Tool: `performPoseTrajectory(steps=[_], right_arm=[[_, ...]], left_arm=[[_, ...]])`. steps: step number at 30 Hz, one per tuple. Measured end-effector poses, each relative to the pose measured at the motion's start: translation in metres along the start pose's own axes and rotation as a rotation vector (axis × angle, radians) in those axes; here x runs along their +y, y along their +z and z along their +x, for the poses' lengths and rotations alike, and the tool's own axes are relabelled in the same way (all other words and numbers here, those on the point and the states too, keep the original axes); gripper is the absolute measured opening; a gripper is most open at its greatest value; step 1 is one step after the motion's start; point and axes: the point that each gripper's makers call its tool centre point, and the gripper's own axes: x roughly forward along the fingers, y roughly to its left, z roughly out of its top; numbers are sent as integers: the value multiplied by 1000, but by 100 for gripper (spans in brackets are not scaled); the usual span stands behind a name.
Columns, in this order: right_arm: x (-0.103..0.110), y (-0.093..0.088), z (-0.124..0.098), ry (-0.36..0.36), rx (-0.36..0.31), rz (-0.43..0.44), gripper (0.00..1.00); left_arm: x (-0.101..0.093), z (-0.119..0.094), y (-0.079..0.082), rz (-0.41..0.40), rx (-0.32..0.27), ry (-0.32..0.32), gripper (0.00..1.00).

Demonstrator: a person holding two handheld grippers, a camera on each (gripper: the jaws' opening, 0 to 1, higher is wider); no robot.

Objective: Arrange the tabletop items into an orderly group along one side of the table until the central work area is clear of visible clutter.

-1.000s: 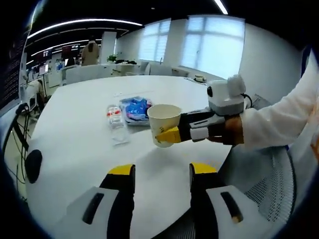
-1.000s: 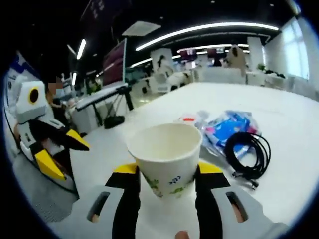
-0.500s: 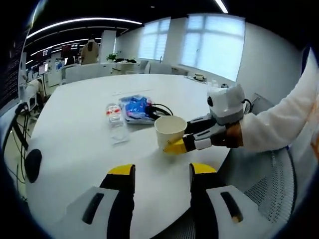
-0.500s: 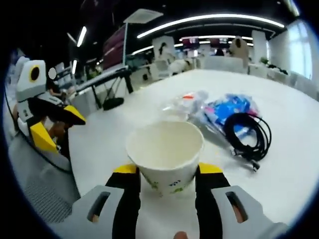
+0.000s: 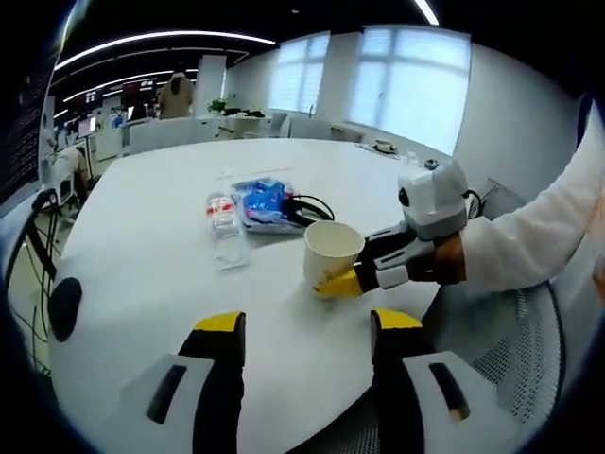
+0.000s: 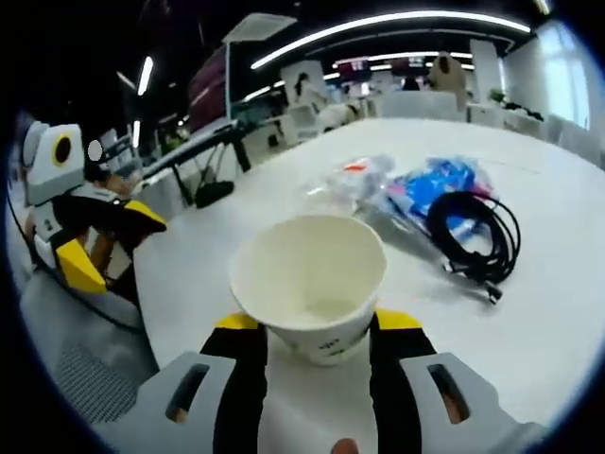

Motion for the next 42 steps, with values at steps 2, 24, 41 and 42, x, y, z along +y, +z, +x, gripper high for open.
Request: performPoseTrajectory(steps=[2,24,41,42], right_arm=[[1,-1,-1,0,7,2,42],[20,8,-65,33,30,-26,71],[-3,18,-129,-93,-79,-131,58],[-3,16,-128,-94,-69,-133,58]], left_arm=[[0,0,-1,-3,2,2,54],[3,4,-3,24,10,40,70],[14,1,-5,33,23,124,71],[15,1,-5,33,26,127,71]])
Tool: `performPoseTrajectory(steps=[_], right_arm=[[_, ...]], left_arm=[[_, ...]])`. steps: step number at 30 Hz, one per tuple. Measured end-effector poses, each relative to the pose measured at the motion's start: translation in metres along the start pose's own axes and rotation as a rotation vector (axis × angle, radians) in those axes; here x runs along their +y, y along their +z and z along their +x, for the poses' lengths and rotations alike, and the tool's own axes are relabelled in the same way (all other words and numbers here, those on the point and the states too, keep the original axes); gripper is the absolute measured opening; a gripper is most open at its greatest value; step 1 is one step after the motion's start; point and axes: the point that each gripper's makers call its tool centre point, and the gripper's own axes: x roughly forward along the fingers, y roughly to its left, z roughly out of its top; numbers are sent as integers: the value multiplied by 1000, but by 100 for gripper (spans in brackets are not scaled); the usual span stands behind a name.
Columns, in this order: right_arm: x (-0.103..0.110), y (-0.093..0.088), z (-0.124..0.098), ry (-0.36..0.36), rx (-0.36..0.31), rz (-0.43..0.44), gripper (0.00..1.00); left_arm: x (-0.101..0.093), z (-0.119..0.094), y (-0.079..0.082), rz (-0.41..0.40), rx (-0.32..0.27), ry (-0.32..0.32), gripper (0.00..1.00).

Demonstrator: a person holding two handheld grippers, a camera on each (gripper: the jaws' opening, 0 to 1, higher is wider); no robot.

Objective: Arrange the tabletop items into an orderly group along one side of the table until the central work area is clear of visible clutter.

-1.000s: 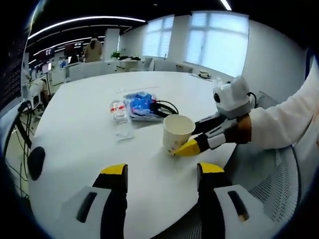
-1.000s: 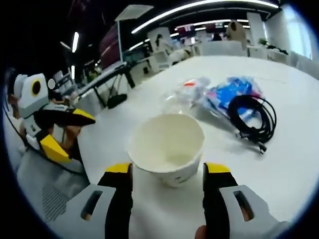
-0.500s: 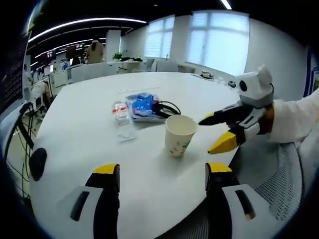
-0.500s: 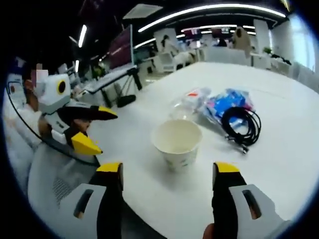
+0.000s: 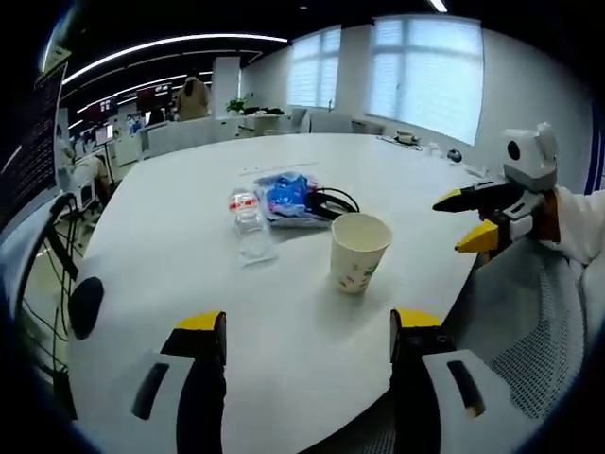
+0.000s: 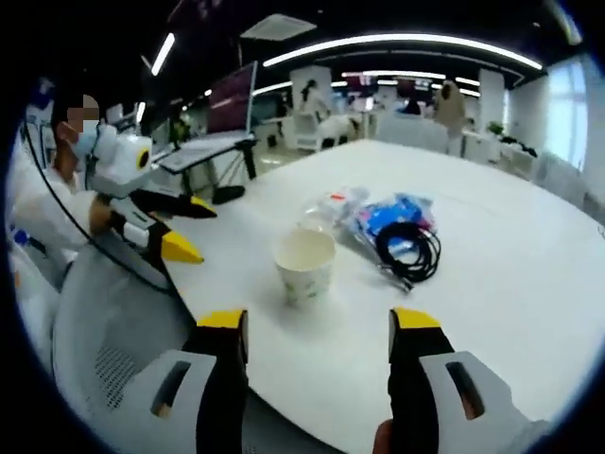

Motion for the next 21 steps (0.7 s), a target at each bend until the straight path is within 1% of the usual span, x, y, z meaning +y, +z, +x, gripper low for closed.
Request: performPoseTrajectory(steps=[3,4,5,7,8,9,11,12,15,19,21], right_arm=[[-2,-1,0,-20,-1,11,56],[-3,0,-1,-27,-1,2,55],[-3,2,-3,-41,-11,-28,54],[-4,7,-5,-55,-32,-59,52],[-4,7,-5,-54,-35,-53,52],[-4,6,-6,-52,-36,-30,53],[-6,2,-7,-63,-24,8,55],[-9,1,-7,-73,-21,12,55],[-14,-2,-4,-86,-2,19,55],[-18,-7,-3,-97,21,65,54],[-19,-8,-5,-105,24,81,55]], left_arm=[[1,1,-3,-17,11,-2,71],[2,1,-4,-17,14,-3,71],[2,2,-7,-16,26,-6,70],[-3,0,-5,-9,20,-16,69],[-6,-1,-2,-8,7,-29,70],[-8,-1,-1,-11,4,-36,70],[-9,-1,-2,-26,8,-48,69],[-9,0,-3,-34,10,-53,69],[-8,-1,-3,-69,13,-61,68],[-5,-3,-1,-105,-1,-62,68],[-4,-2,-2,-118,8,-60,67]])
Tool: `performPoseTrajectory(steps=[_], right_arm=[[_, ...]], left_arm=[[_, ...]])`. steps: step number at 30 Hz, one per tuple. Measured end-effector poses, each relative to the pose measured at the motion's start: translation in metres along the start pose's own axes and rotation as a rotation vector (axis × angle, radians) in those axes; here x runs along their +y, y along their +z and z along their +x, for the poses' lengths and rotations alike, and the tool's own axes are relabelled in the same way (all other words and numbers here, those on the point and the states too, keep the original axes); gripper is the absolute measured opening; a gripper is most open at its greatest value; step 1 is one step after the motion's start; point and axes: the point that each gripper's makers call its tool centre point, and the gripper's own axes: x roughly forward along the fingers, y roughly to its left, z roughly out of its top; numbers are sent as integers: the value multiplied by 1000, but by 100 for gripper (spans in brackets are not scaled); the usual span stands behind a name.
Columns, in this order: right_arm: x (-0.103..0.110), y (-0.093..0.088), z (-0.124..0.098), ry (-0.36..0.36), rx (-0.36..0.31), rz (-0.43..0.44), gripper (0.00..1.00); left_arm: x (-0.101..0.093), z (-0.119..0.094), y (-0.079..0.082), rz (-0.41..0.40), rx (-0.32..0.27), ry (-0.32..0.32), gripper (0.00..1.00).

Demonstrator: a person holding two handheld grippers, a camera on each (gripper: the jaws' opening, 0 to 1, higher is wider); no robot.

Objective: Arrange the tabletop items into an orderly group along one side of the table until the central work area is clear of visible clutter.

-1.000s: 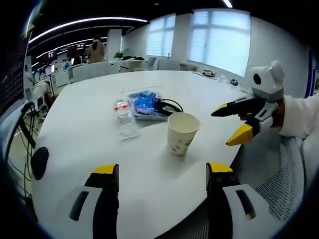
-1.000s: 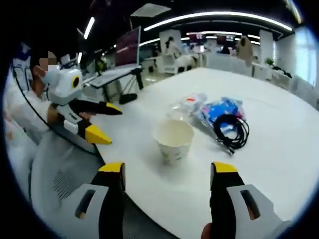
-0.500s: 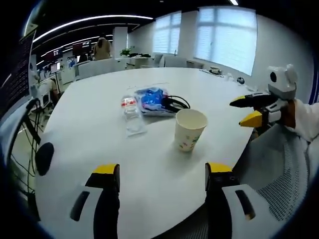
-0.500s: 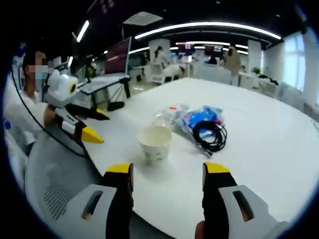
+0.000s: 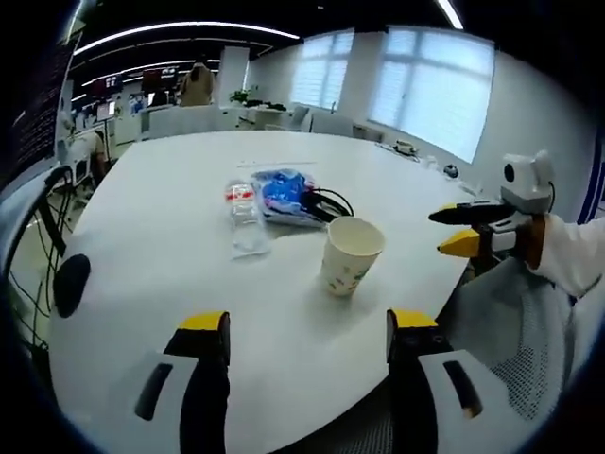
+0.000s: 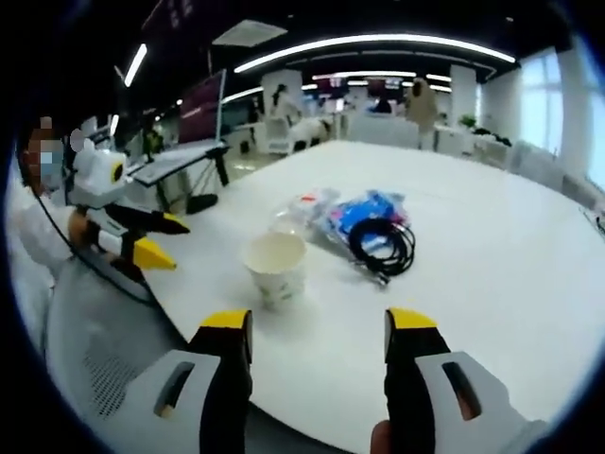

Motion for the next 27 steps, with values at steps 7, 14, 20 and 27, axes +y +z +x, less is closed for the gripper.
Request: performPoseTrajectory(steps=[7,14,20,27], right_arm=[[1,0,-1,2,8,19,57],[-2,0,1,19,14,2,57],[-2,1,1,26,3,42,55],[3,-1,3,50,13,26,54]], left_arm=[[9,-1,-2,-40,31,34,65],[22,0,13,-162,-28,47,66],[37,11,30,-128,-2,61,66],[52,45,70,-108,14,56,66]])
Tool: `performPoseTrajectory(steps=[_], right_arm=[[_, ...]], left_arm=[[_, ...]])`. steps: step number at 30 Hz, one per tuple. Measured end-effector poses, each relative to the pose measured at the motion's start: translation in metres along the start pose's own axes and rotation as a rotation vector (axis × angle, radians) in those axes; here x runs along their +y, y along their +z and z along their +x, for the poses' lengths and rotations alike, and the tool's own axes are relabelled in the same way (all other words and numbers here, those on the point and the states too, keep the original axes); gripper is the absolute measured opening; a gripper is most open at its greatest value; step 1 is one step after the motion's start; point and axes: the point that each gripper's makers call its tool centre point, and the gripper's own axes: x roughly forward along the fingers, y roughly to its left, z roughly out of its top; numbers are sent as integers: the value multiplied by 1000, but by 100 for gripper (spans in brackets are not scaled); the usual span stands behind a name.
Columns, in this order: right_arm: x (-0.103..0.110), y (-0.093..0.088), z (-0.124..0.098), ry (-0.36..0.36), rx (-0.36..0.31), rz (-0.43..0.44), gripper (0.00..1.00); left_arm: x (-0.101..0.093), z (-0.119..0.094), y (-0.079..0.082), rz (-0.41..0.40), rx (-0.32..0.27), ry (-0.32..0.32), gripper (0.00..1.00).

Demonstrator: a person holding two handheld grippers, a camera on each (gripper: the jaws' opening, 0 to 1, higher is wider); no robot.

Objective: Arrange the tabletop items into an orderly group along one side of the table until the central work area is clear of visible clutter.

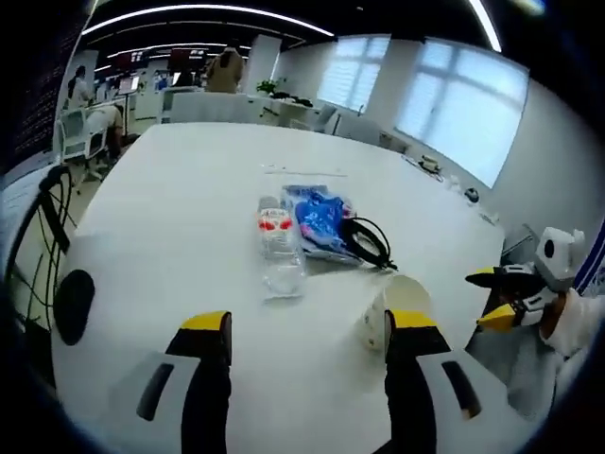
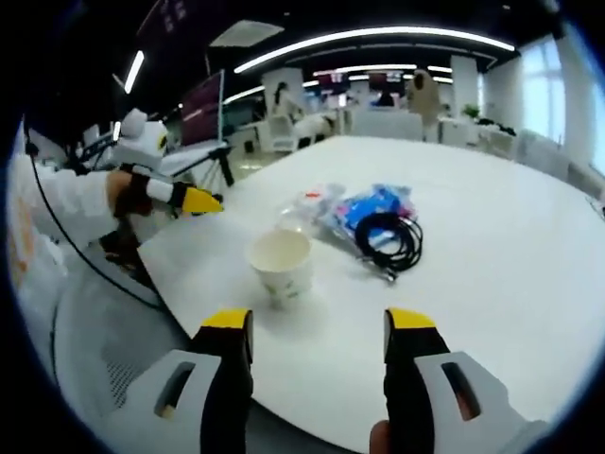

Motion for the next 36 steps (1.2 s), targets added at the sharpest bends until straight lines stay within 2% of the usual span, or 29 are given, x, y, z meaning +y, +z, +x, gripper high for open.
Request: performPoseTrajectory(steps=[5,11,16,24,29,36], right_arm=[[0,-2,0,2,4,9,54],[1,-7,2,12,29,14,52],[3,-10,3,14,48,6,52],[2,-13,6,14,67,22,51],[3,-16,7,14,78,28,51],[1,-18,8,5,82,45,51]], left_arm=[[-1,26,20,16,27,-13,66],[-5,54,29,32,76,-25,67],[-3,75,30,20,123,-27,67],[3,91,33,5,145,-22,67],[9,103,32,4,184,-8,67],[14,121,26,-50,251,-9,65]])
